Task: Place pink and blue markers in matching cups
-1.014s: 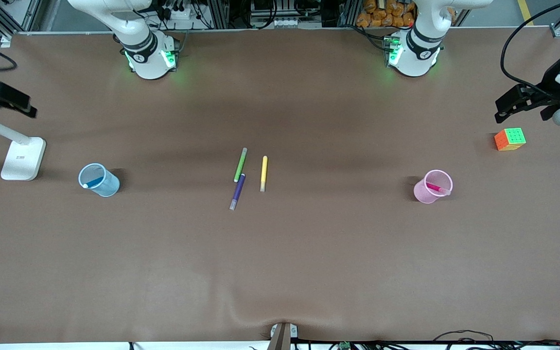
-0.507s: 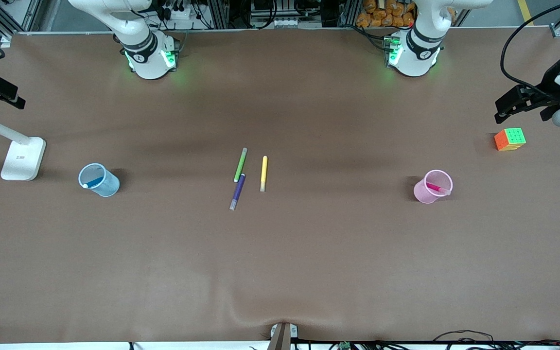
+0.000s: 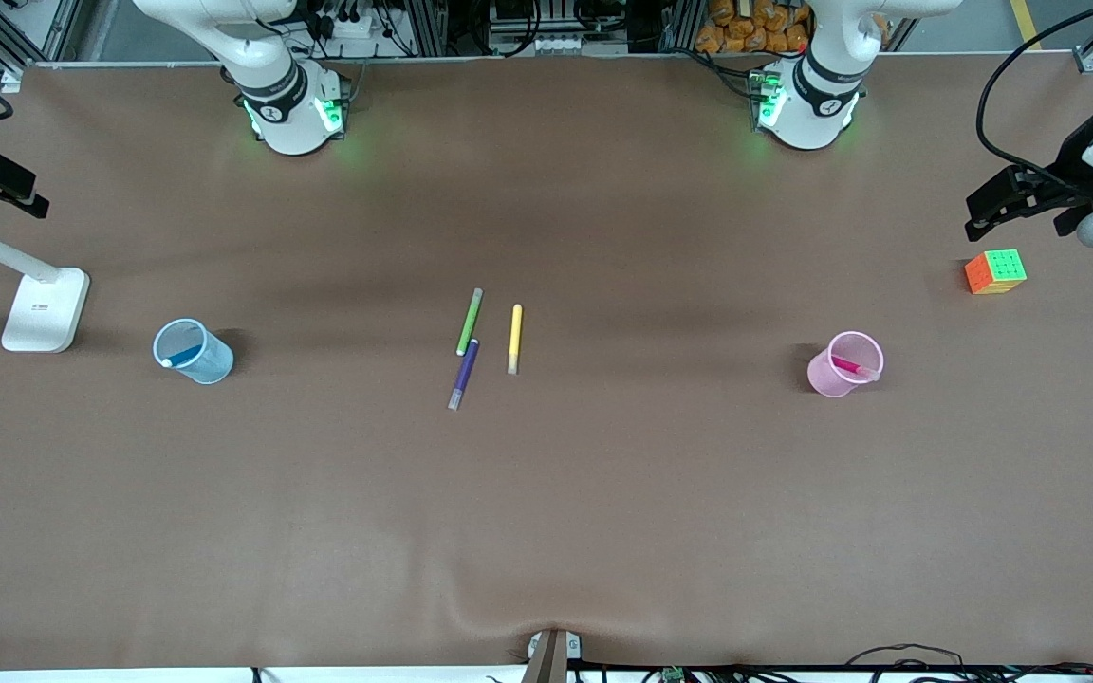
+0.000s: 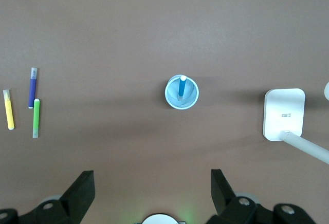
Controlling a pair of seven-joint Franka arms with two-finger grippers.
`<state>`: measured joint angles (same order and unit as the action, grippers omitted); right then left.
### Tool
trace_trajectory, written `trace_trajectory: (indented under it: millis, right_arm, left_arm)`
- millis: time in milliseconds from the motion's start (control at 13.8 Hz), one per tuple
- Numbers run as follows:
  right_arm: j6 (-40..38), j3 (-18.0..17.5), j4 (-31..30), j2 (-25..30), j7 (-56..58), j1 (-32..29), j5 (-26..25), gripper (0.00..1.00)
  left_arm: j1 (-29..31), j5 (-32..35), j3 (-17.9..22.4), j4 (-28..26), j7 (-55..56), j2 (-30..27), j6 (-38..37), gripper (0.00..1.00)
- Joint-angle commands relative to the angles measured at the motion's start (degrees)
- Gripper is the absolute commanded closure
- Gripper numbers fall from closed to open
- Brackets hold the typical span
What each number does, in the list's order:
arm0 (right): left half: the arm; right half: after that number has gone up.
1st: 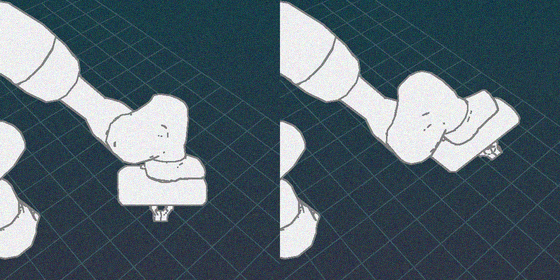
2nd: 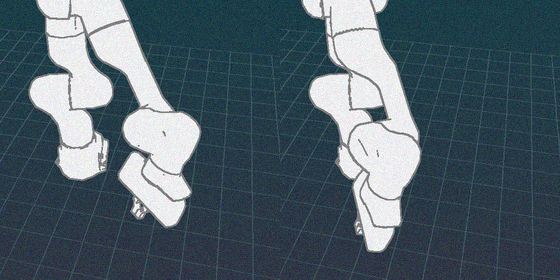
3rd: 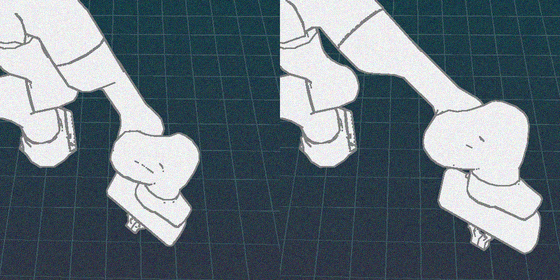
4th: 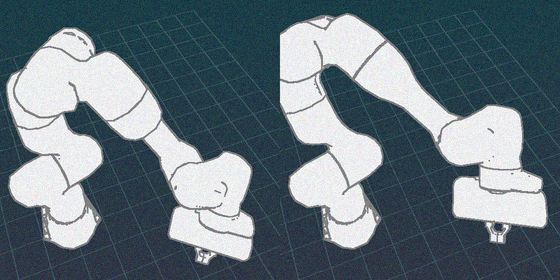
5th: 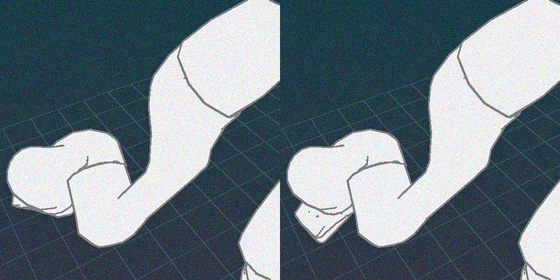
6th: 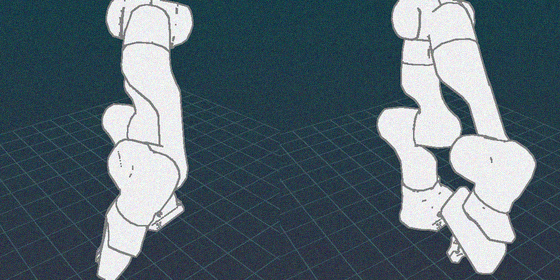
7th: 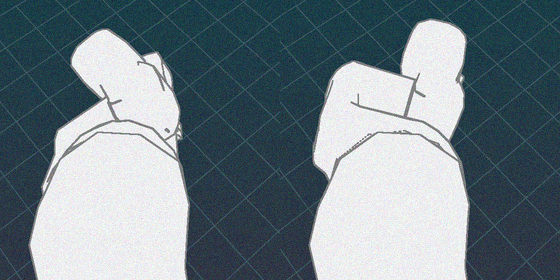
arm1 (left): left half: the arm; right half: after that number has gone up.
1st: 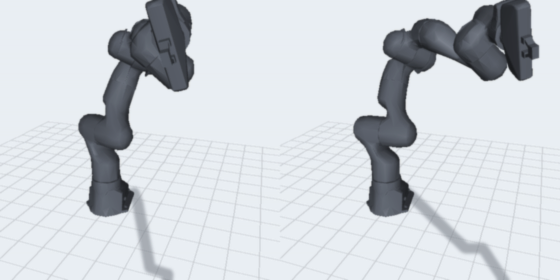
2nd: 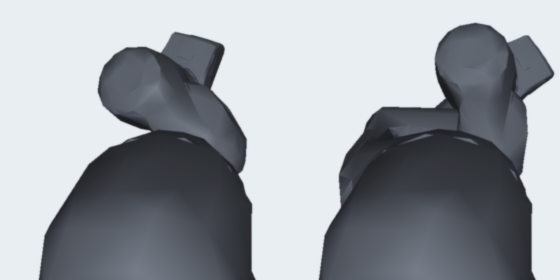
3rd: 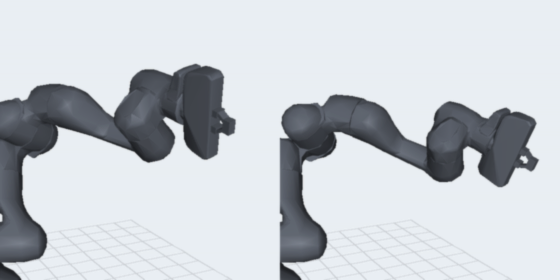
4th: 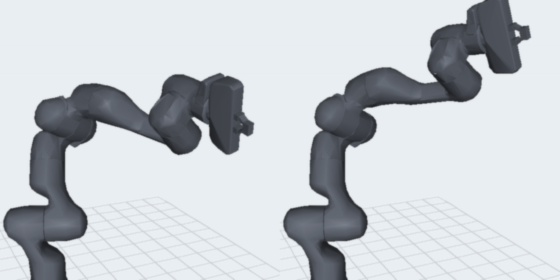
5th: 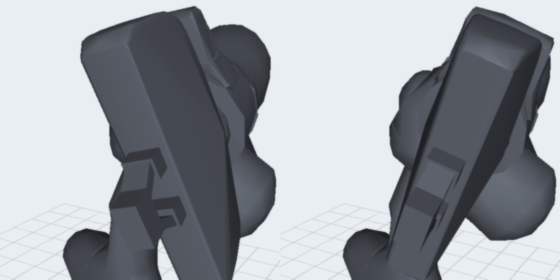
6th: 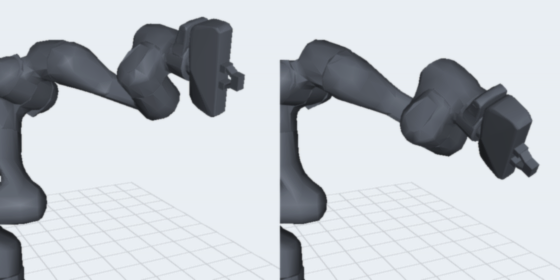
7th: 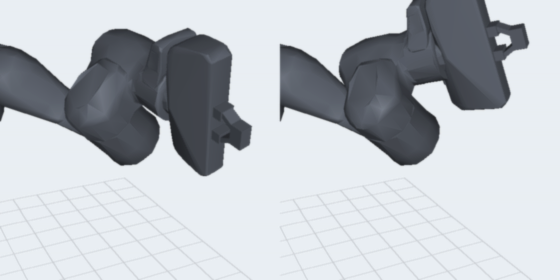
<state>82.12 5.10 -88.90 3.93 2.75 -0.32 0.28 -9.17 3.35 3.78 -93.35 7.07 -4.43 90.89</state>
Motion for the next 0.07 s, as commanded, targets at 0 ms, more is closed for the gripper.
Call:
trace_trajectory:
  millis: [0]
  right_arm:
    - [0.85, -0.09, 0.92, -0.59, 0.59, 0.49, -0.64, 0.00]
  left_arm:
    - [-0.06, 0.35, -0.26, -0.34, -0.30, -0.67, 0.17, 0.00]
